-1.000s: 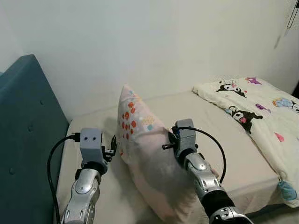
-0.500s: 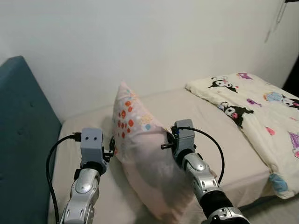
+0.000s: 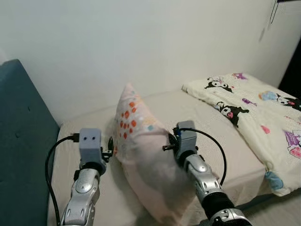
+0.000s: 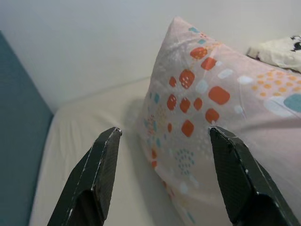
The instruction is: Clean up the room
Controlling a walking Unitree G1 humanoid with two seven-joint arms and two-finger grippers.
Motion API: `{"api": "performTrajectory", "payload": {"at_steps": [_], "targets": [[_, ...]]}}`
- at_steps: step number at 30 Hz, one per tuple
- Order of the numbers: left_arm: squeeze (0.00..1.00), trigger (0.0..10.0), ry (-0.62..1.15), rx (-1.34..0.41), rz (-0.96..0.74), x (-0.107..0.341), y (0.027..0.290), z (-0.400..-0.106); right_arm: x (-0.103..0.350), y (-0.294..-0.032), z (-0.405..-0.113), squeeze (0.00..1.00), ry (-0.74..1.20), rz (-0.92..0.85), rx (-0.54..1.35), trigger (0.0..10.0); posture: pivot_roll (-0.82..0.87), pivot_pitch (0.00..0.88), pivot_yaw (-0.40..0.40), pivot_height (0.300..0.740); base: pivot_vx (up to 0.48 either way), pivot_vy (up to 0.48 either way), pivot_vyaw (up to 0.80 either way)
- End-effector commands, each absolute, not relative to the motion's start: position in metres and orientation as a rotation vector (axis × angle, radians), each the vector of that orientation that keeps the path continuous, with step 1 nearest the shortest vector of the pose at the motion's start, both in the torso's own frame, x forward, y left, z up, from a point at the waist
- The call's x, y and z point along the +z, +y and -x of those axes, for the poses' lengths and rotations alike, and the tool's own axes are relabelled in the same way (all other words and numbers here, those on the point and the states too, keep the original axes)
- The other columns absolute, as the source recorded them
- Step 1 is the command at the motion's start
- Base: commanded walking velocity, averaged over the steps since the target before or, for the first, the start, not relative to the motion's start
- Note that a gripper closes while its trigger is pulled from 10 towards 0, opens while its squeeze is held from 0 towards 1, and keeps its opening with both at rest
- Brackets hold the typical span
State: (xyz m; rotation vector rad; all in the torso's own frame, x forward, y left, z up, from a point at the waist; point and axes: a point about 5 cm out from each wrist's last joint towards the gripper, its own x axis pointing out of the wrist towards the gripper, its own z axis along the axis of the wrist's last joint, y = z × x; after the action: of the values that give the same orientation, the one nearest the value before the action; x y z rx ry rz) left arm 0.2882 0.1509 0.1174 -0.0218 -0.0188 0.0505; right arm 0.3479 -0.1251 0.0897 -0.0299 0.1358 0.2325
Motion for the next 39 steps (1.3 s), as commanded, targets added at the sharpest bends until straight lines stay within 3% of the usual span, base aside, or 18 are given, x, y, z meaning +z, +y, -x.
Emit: {"api": "performTrajectory", "payload": {"at_steps": [1, 12, 21, 29, 39], "targets": [[0.00, 10.0, 0.019, 0.061, 0.005, 0.1113, 0.1556, -0.2885, 0.0973, -0.1264, -0.3503, 0.00, 0.087, 0.022, 0.222, 10.0, -0.09, 0.000, 0.045, 0.720, 0.000, -0.480, 0.00], [0.00, 10.0, 0.012, 0.065, -0.021, 0.1124, 0.1546, -0.2894, 0.0959, -0.1270, -0.3497, 0.00, 0.091, 0.028, 0.223, 10.0, -0.09, 0.000, 0.044, 0.720, 0.000, -0.443, 0.00], [0.00, 10.0, 0.054, 0.056, 0.009, 0.1061, 0.1543, -0.2873, 0.0946, -0.1274, -0.3490, 0.00, 0.096, 0.032, 0.225, 10.0, -0.10, 0.000, 0.044, 0.720, 0.000, 0.000, 0.00], [0.00, 10.0, 0.043, 0.055, 0.002, 0.1067, 0.1554, -0.2877, 0.0938, -0.1270, -0.3484, 0.00, 0.097, 0.035, 0.227, 10.0, -0.10, 0.000, 0.048, 0.720, 0.000, 0.416, 0.00], [0.00, 10.0, 0.007, 0.053, 0.013, 0.1117, 0.1541, -0.2881, 0.0937, -0.1273, -0.3482, 0.00, 0.096, 0.038, 0.227, 10.0, -0.10, 0.000, 0.047, 0.720, 0.000, 0.000, 0.00]]}}
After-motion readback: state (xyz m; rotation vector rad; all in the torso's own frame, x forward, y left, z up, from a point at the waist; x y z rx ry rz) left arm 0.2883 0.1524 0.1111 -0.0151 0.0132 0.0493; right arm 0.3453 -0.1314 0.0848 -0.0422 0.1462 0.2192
